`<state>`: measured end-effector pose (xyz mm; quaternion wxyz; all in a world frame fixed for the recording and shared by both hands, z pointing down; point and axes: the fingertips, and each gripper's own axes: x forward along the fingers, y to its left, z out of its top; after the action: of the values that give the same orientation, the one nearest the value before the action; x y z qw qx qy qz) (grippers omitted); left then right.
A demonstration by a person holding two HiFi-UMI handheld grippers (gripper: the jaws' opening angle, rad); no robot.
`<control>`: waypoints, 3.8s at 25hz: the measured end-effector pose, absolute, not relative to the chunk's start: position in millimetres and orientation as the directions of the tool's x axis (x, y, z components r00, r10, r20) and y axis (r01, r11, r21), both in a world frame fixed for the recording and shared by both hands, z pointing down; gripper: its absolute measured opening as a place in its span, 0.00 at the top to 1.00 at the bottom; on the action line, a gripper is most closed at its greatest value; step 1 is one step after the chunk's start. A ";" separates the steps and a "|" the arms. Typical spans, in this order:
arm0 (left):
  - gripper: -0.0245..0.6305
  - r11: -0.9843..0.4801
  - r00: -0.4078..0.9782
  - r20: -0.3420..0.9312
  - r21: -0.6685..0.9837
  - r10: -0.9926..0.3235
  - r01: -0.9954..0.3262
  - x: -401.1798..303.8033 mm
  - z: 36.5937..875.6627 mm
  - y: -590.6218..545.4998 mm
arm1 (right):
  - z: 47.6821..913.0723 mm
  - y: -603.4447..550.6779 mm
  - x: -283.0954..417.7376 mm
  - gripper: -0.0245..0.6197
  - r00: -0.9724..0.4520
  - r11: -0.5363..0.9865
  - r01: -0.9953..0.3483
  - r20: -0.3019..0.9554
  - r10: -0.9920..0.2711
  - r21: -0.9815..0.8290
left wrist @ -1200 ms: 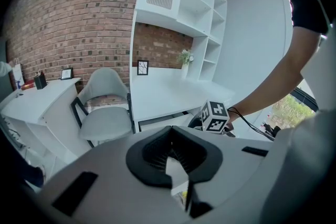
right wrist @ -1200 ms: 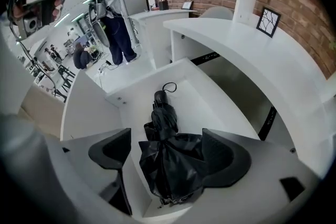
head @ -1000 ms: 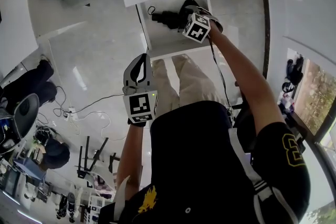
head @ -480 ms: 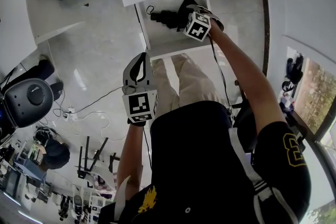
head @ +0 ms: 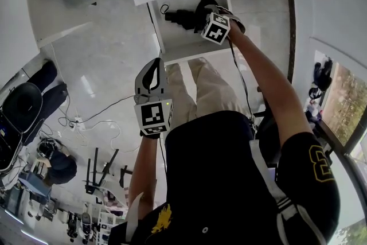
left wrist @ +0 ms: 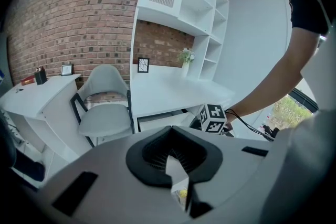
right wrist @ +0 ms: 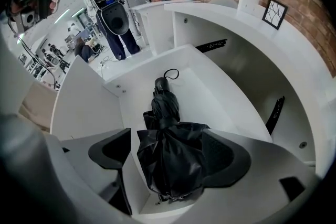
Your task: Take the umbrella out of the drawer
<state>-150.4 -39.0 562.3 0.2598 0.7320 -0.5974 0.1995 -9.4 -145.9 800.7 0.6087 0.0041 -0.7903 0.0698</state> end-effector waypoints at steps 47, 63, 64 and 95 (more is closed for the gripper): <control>0.93 -0.066 0.179 0.685 0.188 -0.706 -0.980 -155.3 611.6 -19.0 | 906.1 -148.5 -16.4 0.31 -0.139 0.999 0.034 0.989 0.041 -0.037; 0.94 -0.048 0.183 0.687 0.211 -0.703 -0.976 -152.9 612.6 -11.6 | 904.2 -146.5 -18.0 0.36 -0.143 0.999 0.031 0.989 0.048 -0.044; 0.93 -0.042 0.183 0.687 0.216 -0.703 -0.975 -153.1 612.9 -10.8 | 902.4 -144.5 -19.1 0.51 -0.144 0.998 0.036 0.988 0.055 -0.050; 0.93 -0.076 0.197 0.681 0.204 -0.705 -0.976 -145.9 605.4 -3.2 | 900.0 -140.1 -20.0 0.56 -0.149 0.999 0.044 0.989 0.026 -0.020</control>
<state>-145.9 -3.2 605.4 0.3232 0.7030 -0.5979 0.2095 -20.0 -140.1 900.0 0.6520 -0.0230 -0.7578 -0.0067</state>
